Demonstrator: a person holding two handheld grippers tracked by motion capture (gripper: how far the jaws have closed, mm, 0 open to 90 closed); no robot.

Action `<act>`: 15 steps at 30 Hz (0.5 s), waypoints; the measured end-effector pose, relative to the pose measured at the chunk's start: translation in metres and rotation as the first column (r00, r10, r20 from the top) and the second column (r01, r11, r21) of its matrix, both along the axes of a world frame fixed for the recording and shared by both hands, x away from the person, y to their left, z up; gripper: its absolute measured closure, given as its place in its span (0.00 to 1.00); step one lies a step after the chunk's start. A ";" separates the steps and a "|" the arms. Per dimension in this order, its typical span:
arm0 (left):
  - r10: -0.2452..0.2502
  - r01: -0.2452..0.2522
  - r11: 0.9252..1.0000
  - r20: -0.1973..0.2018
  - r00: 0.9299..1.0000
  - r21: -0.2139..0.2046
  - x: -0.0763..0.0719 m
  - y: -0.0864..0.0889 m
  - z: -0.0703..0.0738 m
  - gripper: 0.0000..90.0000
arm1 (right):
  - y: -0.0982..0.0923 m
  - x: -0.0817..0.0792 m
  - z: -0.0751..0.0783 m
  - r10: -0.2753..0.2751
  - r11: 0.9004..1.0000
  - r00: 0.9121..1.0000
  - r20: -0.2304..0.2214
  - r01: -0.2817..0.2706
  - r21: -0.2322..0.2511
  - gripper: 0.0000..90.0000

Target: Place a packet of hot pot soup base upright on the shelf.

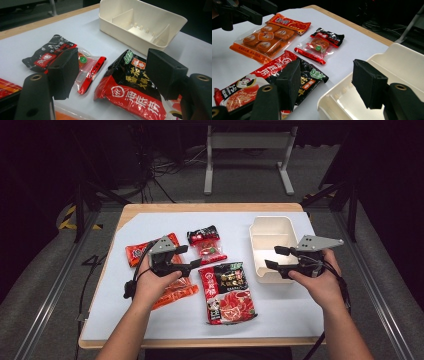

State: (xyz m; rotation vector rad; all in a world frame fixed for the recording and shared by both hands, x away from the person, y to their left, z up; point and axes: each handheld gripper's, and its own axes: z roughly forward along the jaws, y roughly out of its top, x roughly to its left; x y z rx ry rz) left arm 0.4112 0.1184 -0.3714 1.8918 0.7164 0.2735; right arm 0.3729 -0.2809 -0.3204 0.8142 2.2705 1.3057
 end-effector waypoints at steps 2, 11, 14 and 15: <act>0.010 -0.010 1.000 -0.017 1.000 -0.017 0.005 -0.002 -0.007 0.30 | -0.001 0.000 0.000 -0.002 1.000 1.000 0.001 0.002 0.001 0.45; 0.001 0.000 1.000 -0.078 0.997 0.007 0.015 -0.015 -0.040 0.35 | -0.002 -0.002 0.001 -0.009 1.000 1.000 0.005 0.009 0.005 0.45; -0.012 0.014 1.000 -0.090 0.996 0.024 0.017 -0.019 -0.047 0.36 | -0.002 -0.002 0.001 -0.010 1.000 1.000 0.004 0.010 0.004 0.44; -0.013 0.015 1.000 -0.092 0.996 0.024 0.017 -0.020 -0.049 0.36 | -0.002 -0.002 0.001 -0.009 1.000 1.000 0.006 0.009 0.005 0.44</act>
